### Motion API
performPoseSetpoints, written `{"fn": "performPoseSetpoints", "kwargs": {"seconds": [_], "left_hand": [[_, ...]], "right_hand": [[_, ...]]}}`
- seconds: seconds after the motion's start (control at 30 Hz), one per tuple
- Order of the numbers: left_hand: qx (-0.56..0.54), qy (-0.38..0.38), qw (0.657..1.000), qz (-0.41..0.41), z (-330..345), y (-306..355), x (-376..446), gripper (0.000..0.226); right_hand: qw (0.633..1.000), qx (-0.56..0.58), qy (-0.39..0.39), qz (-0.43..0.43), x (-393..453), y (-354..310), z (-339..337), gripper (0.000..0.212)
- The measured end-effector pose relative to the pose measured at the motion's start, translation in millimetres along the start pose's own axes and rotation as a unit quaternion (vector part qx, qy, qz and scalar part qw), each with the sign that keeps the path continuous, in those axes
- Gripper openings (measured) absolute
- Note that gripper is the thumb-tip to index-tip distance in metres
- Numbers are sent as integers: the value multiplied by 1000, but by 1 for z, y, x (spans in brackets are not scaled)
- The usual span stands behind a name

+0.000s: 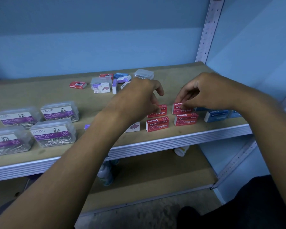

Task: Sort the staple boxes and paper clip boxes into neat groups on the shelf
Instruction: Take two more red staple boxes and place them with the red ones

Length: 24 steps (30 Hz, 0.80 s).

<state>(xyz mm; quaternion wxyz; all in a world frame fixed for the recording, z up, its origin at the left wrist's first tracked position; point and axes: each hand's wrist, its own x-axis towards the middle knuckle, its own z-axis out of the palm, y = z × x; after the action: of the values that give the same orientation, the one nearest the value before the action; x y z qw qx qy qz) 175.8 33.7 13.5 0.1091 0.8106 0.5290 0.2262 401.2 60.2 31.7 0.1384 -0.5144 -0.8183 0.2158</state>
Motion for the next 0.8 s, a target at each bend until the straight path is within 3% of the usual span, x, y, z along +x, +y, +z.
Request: {"fn": "performPoseSetpoints", "kwargs": {"seconds": [0.23, 0.6, 0.8], "left_hand": [[4, 0, 1000, -1, -2, -1, -2, 36], [14, 24, 999, -19, -15, -15, -6, 29], [53, 49, 996, -48, -26, -33, -8, 27]], "right_hand": [[1000, 5, -11, -6, 2, 0, 0, 13], [997, -11, 69, -40, 14, 2, 8, 9], [996, -32, 70, -44, 25, -4, 16, 11]]}}
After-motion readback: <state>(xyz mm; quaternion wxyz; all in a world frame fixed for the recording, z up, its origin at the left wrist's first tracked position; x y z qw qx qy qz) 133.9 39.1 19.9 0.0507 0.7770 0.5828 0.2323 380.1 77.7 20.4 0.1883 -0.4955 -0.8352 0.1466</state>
